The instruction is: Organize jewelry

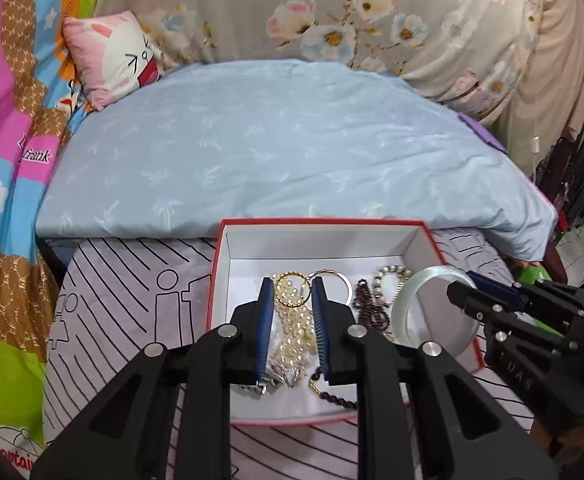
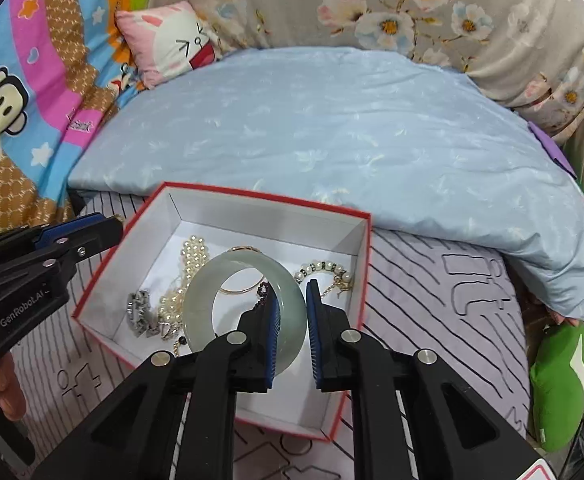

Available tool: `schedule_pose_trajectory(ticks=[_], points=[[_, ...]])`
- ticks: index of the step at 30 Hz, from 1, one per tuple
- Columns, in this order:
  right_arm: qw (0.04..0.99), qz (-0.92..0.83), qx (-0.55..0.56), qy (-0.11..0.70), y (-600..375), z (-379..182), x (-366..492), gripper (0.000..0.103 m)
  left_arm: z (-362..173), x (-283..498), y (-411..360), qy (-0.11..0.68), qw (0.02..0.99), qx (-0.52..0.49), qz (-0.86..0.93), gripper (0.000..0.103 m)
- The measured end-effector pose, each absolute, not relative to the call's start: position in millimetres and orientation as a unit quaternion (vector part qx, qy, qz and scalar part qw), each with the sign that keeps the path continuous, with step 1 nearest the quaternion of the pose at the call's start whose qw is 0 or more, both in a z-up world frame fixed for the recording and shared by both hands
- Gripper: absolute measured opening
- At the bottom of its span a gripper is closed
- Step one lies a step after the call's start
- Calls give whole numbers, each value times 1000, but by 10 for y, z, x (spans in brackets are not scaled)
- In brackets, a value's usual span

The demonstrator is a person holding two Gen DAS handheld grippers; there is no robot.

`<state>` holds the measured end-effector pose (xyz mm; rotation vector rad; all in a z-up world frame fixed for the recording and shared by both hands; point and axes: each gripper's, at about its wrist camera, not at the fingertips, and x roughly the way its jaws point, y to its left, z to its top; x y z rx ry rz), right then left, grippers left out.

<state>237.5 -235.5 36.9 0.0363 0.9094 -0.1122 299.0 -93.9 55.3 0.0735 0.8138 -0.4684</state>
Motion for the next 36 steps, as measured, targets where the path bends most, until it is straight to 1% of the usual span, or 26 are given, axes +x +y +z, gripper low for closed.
schedule_pose_trajectory(ticks=[8,11,12,13,14,15,16,17,18,20,22,24,25,26,27,29,33,34,36], points=[[885,-53,-5,463,-2248,24,2604,14,122,3224,-1108,430,876,53,-211,19],[887,-53,1,458,-2262,-6,2636,18,52,3254,-1140,433,875,55,-209,19],[891,-54,1,450,-2267,22,2632,18,32,3263,-1155,434,875,57,-208,19],[895,-54,2,442,-2276,63,2630,18,19,3274,-1160,434,875,59,-205,22],[898,-52,6,437,-2287,109,2631,18,10,3288,-1167,434,876,59,-202,31],[901,-56,9,430,-2309,165,2621,18,6,3301,-1169,434,877,59,-200,37],[904,-58,11,424,-2328,217,2613,18,13,3303,-1167,431,879,59,-195,46],[907,-62,11,418,-2351,278,2585,18,29,3299,-1157,428,882,57,-189,51],[909,-68,10,411,-2380,335,2544,18,56,3287,-1137,425,883,54,-191,52],[914,-81,15,397,-2455,469,2415,18,130,3241,-1088,419,887,48,-190,58],[916,-83,24,392,-2516,564,2271,21,231,3163,-1031,407,893,45,-189,58],[917,-86,27,389,-2530,629,2106,26,327,3060,-984,398,896,46,-189,58],[917,-89,27,389,-2531,641,2041,27,376,2990,-954,394,899,47,-186,61],[916,-90,28,389,-2520,653,1965,29,418,2913,-927,389,902,49,-182,69],[917,-88,32,388,-2500,663,1885,29,455,2827,-903,385,904,49,-180,72],[917,-86,37,387,-2437,666,1747,30,504,2662,-878,378,907,50,-178,73],[917,-91,43,386,-2313,616,1479,37,510,2351,-830,376,910,56,-164,73],[916,-91,46,388,-2285,592,1429,38,488,2272,-800,382,908,50,-162,73],[913,-90,60,394,-2248,535,1343,43,423,2174,-733,398,903,35,-157,73]])
